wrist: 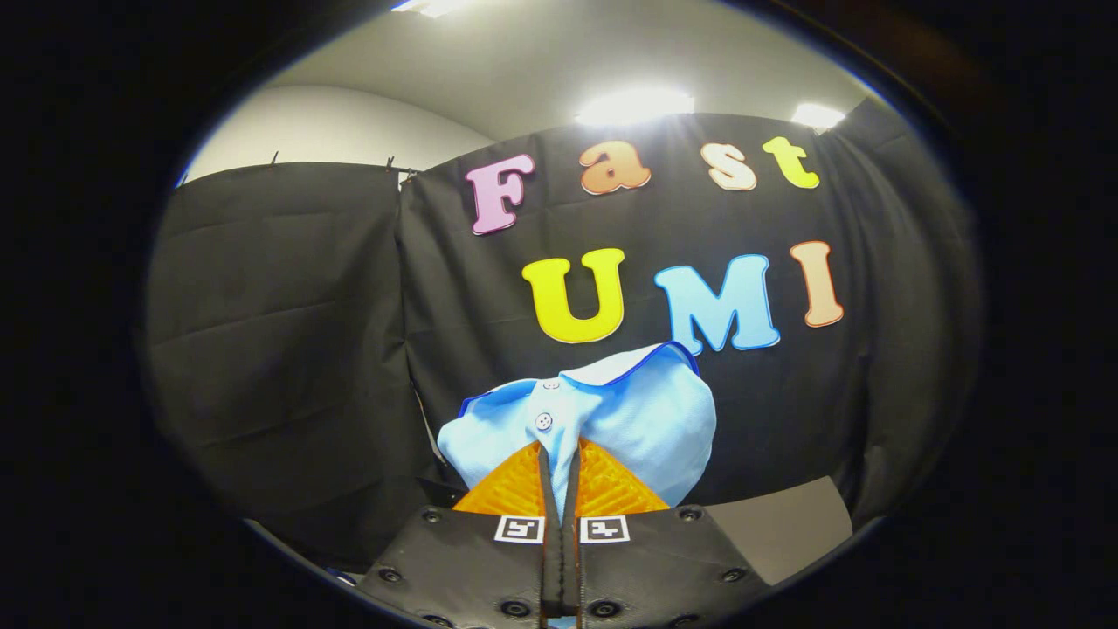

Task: Put the clothes into the washing machine and then close the washing machine lid.

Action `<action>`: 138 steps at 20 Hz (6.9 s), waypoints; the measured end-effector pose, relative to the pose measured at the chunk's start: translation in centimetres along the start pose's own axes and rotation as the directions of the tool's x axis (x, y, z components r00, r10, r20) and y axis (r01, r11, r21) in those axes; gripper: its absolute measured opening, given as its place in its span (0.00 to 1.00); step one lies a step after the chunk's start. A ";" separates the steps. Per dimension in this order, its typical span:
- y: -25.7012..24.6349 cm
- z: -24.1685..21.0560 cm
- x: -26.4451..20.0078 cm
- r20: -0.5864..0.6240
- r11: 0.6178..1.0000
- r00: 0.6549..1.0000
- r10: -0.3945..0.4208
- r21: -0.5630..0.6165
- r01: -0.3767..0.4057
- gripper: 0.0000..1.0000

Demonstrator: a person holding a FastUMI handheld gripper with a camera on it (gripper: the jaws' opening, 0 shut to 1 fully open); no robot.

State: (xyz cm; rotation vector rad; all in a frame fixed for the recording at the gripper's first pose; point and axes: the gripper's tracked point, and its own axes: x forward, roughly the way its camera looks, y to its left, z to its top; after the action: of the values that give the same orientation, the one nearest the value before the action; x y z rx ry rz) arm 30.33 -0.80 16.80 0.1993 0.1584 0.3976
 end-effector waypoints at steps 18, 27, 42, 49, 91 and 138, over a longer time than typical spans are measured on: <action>16.6 -4.6 6.8 -0.101 0.970 0.965 0.244 0.001 -0.245 0.01; 21.3 -7.8 9.2 -0.150 0.953 0.942 0.301 0.010 -0.303 0.01; 20.8 -18.1 13.0 -0.311 0.966 0.917 0.249 0.009 -0.259 0.01; 19.2 -25.2 14.9 -0.410 0.975 0.890 0.199 -0.006 -0.221 0.01; 13.9 -43.1 19.0 -0.610 0.999 0.792 -0.003 -0.037 -0.025 0.98; -1.1 -26.0 -25.0 0.119 0.944 0.948 -0.296 -0.116 0.309 0.98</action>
State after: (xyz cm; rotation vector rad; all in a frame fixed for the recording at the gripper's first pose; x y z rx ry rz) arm 3.01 -7.58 -5.72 0.0603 0.0612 0.0897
